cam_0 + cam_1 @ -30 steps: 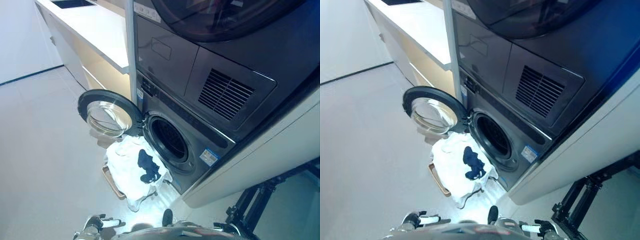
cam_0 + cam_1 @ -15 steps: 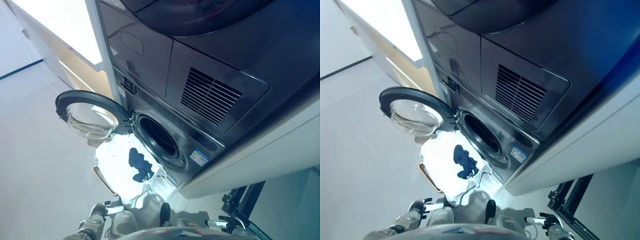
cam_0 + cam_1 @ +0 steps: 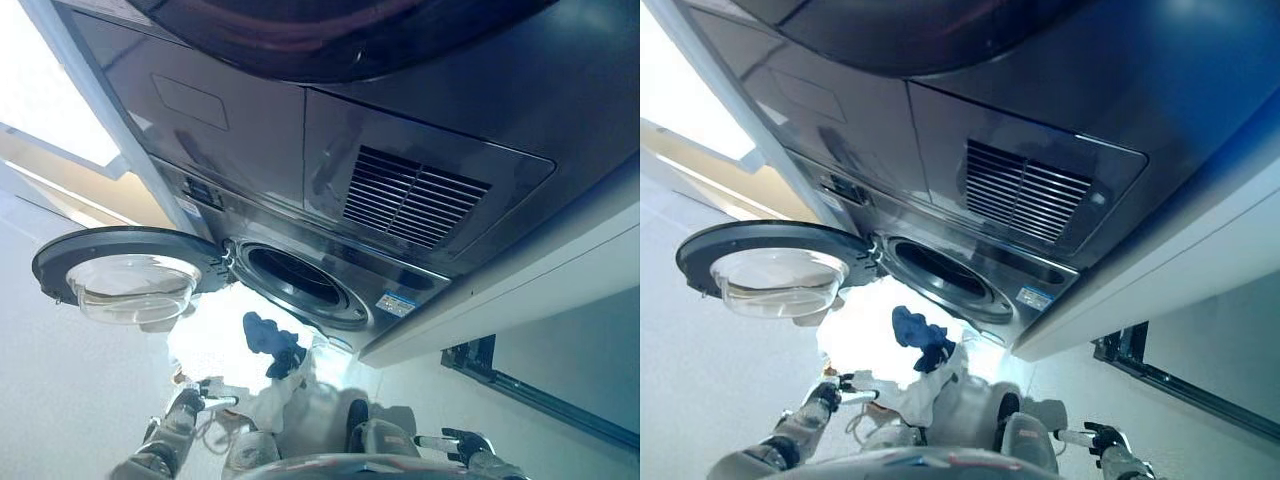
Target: Put the clothes in the basket into the washing machine.
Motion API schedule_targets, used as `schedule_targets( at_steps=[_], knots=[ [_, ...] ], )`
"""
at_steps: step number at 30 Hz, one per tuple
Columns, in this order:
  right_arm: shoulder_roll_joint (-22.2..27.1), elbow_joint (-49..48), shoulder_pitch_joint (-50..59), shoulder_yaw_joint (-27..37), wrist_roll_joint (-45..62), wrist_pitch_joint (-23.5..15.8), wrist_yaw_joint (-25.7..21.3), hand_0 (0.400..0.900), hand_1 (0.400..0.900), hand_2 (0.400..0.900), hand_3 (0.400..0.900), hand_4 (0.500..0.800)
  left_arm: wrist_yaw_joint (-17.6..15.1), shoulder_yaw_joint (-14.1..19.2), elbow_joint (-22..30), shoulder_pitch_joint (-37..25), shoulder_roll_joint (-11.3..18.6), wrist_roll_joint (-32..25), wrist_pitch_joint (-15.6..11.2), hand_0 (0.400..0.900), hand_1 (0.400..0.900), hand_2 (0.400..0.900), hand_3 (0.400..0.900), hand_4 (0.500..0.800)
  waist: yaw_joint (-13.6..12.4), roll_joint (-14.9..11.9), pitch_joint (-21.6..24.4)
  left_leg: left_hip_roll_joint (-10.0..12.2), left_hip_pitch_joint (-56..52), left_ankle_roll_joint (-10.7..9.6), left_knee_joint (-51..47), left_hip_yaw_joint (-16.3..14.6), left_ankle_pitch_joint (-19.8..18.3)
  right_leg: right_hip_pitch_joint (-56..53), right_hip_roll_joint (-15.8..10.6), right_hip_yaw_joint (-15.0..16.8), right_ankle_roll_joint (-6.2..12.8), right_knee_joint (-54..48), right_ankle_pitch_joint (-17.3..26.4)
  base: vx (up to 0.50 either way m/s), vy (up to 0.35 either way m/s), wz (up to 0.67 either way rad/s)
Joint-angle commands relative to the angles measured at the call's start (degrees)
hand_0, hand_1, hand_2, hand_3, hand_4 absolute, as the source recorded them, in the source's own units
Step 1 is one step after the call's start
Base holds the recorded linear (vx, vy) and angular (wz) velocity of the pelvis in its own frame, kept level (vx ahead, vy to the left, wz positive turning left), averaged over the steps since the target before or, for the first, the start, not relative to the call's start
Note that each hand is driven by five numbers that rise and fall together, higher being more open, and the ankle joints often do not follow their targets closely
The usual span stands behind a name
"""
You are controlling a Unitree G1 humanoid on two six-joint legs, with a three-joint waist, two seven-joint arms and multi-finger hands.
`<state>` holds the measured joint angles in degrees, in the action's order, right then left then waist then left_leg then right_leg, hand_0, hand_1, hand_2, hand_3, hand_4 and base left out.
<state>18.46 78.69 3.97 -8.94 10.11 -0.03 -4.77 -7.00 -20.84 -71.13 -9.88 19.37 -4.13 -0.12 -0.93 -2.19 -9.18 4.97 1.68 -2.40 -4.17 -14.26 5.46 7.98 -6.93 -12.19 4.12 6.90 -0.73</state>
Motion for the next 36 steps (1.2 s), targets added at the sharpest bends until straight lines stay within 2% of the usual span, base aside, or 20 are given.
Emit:
schedule_targets(
  at_steps=[1,2,4,5,7,8,10,11,14,17,18,21,22,23,25,29,31,32,33,36],
  knots=[
    [10.54,-0.36,1.40,2.41,0.75,-1.02,-1.86,0.900,0.900,0.900,0.900,0.800,-0.07,-4.89,3.45,-6.65,3.30,8.09,-1.65,0.900,0.900,0.900,0.900,0.800,1.62,1.38,-1.88,0.84,8.96,-0.79,2.30,7.65,3.14,0.24,0.87,-0.25,2.89,2.08,2.27,-0.08,0.004,0.18],
    [10.54,-0.37,1.38,2.45,0.74,-1.02,-1.85,0.900,0.900,0.900,0.900,0.800,-0.05,-4.91,3.49,-6.65,3.32,8.09,-1.62,0.900,0.900,0.900,0.900,0.800,1.67,1.40,-1.73,0.85,9.25,-0.79,2.47,7.74,3.09,0.42,0.87,-0.33,2.88,2.11,2.27,-0.07,0.008,0.17],
    [13.13,-1.66,0.56,4.78,2.14,-2.34,-1.92,0.900,0.900,0.900,0.900,0.800,-0.50,-9.79,9.09,-9.76,7.71,13.59,-2.76,0.900,0.900,0.900,0.900,0.800,2.31,1.44,-3.10,0.92,13.30,-0.90,4.94,8.79,3.06,3.16,0.37,-1.41,2.86,3.27,1.97,-0.10,-0.001,0.12],
    [13.11,-1.67,0.56,4.83,2.13,-2.34,-1.92,0.900,0.900,0.900,0.900,0.800,-0.49,-9.81,9.11,-9.80,7.73,13.59,-2.73,0.900,0.900,0.900,0.900,0.800,2.30,1.51,-2.83,0.98,13.74,-0.89,5.02,8.85,3.18,3.48,0.45,-1.47,2.82,3.13,2.19,-0.12,-0.014,0.14],
    [14.63,-2.50,-0.92,7.09,3.90,-3.44,-2.18,0.900,0.900,0.900,0.900,0.800,-1.27,-15.08,12.12,-13.53,11.33,21.03,-3.35,0.900,0.900,0.900,0.900,0.800,2.77,1.31,-3.72,0.69,17.89,-1.05,7.12,9.87,3.24,6.12,0.33,-2.23,2.81,3.96,1.85,-0.08,-0.019,0.16],
    [14.60,-2.52,-0.96,7.14,3.89,-3.45,-2.19,0.900,0.900,0.900,0.900,0.800,-1.27,-15.13,12.11,-13.57,11.33,21.04,-3.34,0.900,0.900,0.900,0.900,0.800,2.75,1.31,-3.58,0.69,18.11,-1.05,7.23,9.91,3.20,6.30,0.31,-2.26,2.80,4.02,1.82,-0.06,-0.022,0.15],
    [15.06,-2.59,-1.62,8.15,4.88,-4.03,-2.25,0.900,0.900,0.900,0.900,0.800,-2.06,-18.38,11.20,-16.54,12.01,25.71,-3.23,0.900,0.900,0.900,0.900,0.800,3.25,1.07,-4.07,0.75,21.21,-1.11,8.87,10.34,3.26,8.55,0.27,-2.75,2.74,4.89,1.78,-0.05,-0.014,0.10],
    [15.29,-2.69,-1.54,8.40,5.81,-4.39,-2.36,0.900,0.900,0.900,0.900,0.800,-2.98,-21.96,11.42,-20.11,12.94,29.92,-3.32,0.900,0.900,0.900,0.900,0.800,3.77,0.92,-4.59,0.66,23.82,-1.20,10.37,10.79,3.21,10.52,0.07,-3.02,2.75,5.65,1.75,-0.03,-0.004,0.08],
    [15.15,-3.22,-1.69,8.88,7.31,-4.88,-2.47,0.900,0.900,0.900,0.900,0.800,-4.03,-23.93,10.09,-23.03,13.10,31.51,-3.13,0.900,0.900,0.900,0.900,0.800,4.36,0.93,-4.78,0.53,26.57,-1.18,11.89,11.39,2.99,13.09,-0.22,-2.90,2.73,6.82,1.67,-0.03,0.004,0.07],
    [14.88,-5.08,-1.54,8.77,10.78,-5.84,-2.50,0.900,0.900,0.900,0.900,0.800,-4.95,-29.38,10.89,-29.14,15.73,36.28,-3.25,0.900,0.900,0.900,0.900,0.800,5.47,0.95,-6.12,0.69,31.33,-1.37,14.60,11.56,2.43,17.55,-0.78,-2.56,2.74,8.97,1.69,-0.03,0.013,-0.03],
    [14.82,-5.09,-1.55,8.83,10.78,-5.84,-2.50,0.900,0.900,0.900,0.900,0.800,-4.94,-29.45,10.88,-29.20,15.74,36.28,-3.25,0.900,0.900,0.900,0.900,0.800,5.41,0.93,-6.00,0.70,31.56,-1.37,14.75,11.56,2.37,17.77,-0.79,-2.54,2.74,9.08,1.65,-0.02,0.015,-0.03],
    [14.33,-7.37,-1.86,8.37,13.56,-7.15,-2.59,0.900,0.900,0.900,0.900,0.800,-6.64,-33.11,10.40,-33.51,17.21,40.01,-2.56,0.900,0.900,0.900,0.900,0.800,6.15,0.82,-7.21,0.79,36.02,-1.39,18.65,11.52,1.02,22.43,-1.37,-2.13,2.63,12.37,1.06,-0.04,0.021,-0.06],
    [13.83,-8.18,-1.92,8.31,15.07,-7.68,-2.91,0.900,0.900,0.900,0.900,0.800,-8.06,-33.49,11.53,-34.95,18.11,40.84,-2.48,0.900,0.900,0.900,0.900,0.800,6.40,0.80,-7.67,0.83,38.45,-1.29,20.90,11.49,0.20,24.58,-1.70,-1.91,2.56,13.96,0.82,0.04,0.009,-0.02],
    [13.64,-8.42,-1.92,8.01,15.89,-8.00,-3.11,0.900,0.900,0.900,0.900,0.800,-9.02,-34.26,10.81,-35.85,17.91,41.67,-1.96,0.900,0.900,0.900,0.900,0.800,6.84,0.65,-7.42,0.84,39.45,-1.72,22.59,11.85,-2.05,25.57,-1.94,-1.24,3.08,15.20,-0.67,0.05,0.015,-0.05],
    [13.40,-9.52,-1.81,7.10,17.45,-8.56,-2.97,0.900,0.900,0.900,0.900,0.800,-9.97,-36.32,9.17,-38.39,18.08,43.92,-1.13,0.900,0.900,0.900,0.900,0.800,7.61,0.58,-7.52,1.23,42.17,-1.70,25.27,11.44,-3.43,28.73,-2.28,-0.76,3.16,17.44,-1.13,0.02,0.027,-0.09],
    [13.13,-11.57,-2.19,6.69,19.77,-9.51,-3.35,0.900,0.900,0.900,0.900,0.800,-11.06,-38.21,11.80,-40.45,19.88,45.81,-0.82,0.900,0.900,0.900,0.900,0.800,7.73,0.68,-7.48,1.66,46.26,-1.56,29.28,11.29,-4.98,33.00,-2.81,-0.30,3.14,21.07,-1.95,-0.02,0.017,-0.05],
    [13.07,-12.24,-2.02,6.18,21.40,-9.92,-3.65,0.900,0.900,0.900,0.900,0.800,-12.23,-39.24,9.96,-41.39,18.40,47.47,0.15,0.900,0.900,0.900,0.900,0.800,8.19,0.60,-7.59,2.01,49.12,-1.33,32.42,11.08,-6.21,36.27,-3.03,0.31,3.00,23.95,-2.69,-0.05,0.033,-0.12],
    [14.38,-20.60,-2.93,6.30,23.23,-9.76,-3.86,0.900,0.900,0.900,0.900,0.800,-12.58,-39.10,9.37,-41.88,18.15,47.82,1.06,0.900,0.900,0.900,0.900,0.800,8.60,0.22,-7.57,2.00,50.39,-1.29,33.22,10.92,-6.52,37.69,-2.80,0.55,2.60,24.50,-2.99,-0.04,0.019,-0.09],
    [14.47,-21.34,-3.46,6.53,23.20,-9.36,-4.08,0.900,0.900,0.900,0.900,0.800,-12.60,-39.11,9.33,-41.82,17.98,47.85,1.07,0.900,0.900,0.900,0.900,0.800,8.53,0.33,-7.36,2.00,50.59,-1.28,33.35,10.92,-6.58,37.89,-2.81,0.57,2.59,24.64,-3.06,-0.04,0.013,-0.12],
    [17.49,-39.42,-13.97,9.72,24.81,-10.69,-1.69,0.900,0.900,0.900,0.900,0.800,-12.27,-39.30,10.66,-42.20,20.45,48.85,1.84,0.900,0.900,0.900,0.900,0.800,9.50,-0.50,-7.43,2.55,54.61,-1.14,37.08,10.57,-7.85,41.79,-2.74,1.18,2.14,27.16,-3.59,-0.07,-0.001,-0.14]
  ],
)
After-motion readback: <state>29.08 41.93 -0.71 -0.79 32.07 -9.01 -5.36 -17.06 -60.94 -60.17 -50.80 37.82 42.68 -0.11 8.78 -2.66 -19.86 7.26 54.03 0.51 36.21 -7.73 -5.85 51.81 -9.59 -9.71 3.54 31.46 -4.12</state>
